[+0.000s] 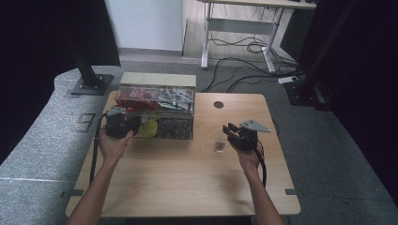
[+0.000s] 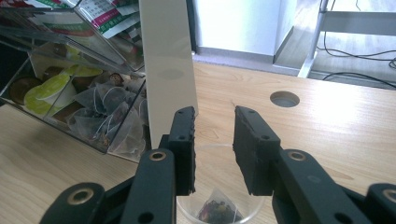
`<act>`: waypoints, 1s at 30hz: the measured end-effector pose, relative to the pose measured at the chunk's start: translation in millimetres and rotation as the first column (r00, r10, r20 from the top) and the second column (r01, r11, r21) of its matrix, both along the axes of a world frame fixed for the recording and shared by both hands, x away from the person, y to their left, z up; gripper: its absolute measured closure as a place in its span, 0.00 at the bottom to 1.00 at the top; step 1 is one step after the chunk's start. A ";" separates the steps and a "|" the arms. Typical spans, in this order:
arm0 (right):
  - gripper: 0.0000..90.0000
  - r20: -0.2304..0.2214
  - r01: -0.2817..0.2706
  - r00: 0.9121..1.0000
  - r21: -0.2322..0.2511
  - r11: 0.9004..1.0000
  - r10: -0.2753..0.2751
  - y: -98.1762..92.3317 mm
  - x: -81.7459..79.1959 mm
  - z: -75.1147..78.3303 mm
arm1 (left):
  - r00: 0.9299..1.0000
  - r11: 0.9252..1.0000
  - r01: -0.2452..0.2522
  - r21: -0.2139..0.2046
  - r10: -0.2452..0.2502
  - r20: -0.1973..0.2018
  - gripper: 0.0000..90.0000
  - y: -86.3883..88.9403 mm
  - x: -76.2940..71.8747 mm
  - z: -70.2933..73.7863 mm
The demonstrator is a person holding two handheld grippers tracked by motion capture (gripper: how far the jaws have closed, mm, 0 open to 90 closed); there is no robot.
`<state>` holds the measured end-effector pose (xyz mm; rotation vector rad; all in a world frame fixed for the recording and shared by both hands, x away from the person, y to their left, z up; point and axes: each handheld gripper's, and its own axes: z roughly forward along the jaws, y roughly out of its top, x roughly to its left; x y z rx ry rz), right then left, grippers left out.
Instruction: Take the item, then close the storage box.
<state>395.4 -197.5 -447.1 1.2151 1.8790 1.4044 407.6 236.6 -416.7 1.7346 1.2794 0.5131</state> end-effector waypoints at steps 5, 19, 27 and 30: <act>0.73 0.000 0.003 1.000 0.018 1.000 -0.003 -4.6 -5.1 -6.3 | 1.000 1.000 0.001 -0.001 -0.001 -0.002 1.00 -0.5 -0.1 -0.1; 0.69 -0.019 -0.022 1.000 0.041 0.999 0.023 -8.8 -17.8 -20.1 | 1.000 1.000 0.003 0.002 -0.003 -0.006 1.00 -2.1 -0.3 -0.9; 0.69 -0.031 -0.040 0.999 0.056 0.998 0.042 -10.3 -23.8 -27.4 | 1.000 1.000 0.003 0.006 -0.003 -0.007 1.00 -1.1 -0.4 -0.8; 0.69 -0.034 -0.046 0.998 0.055 0.997 0.048 -10.4 -25.9 -27.9 | 1.000 1.000 0.001 0.001 -0.001 -0.006 1.00 -0.5 -0.6 -1.5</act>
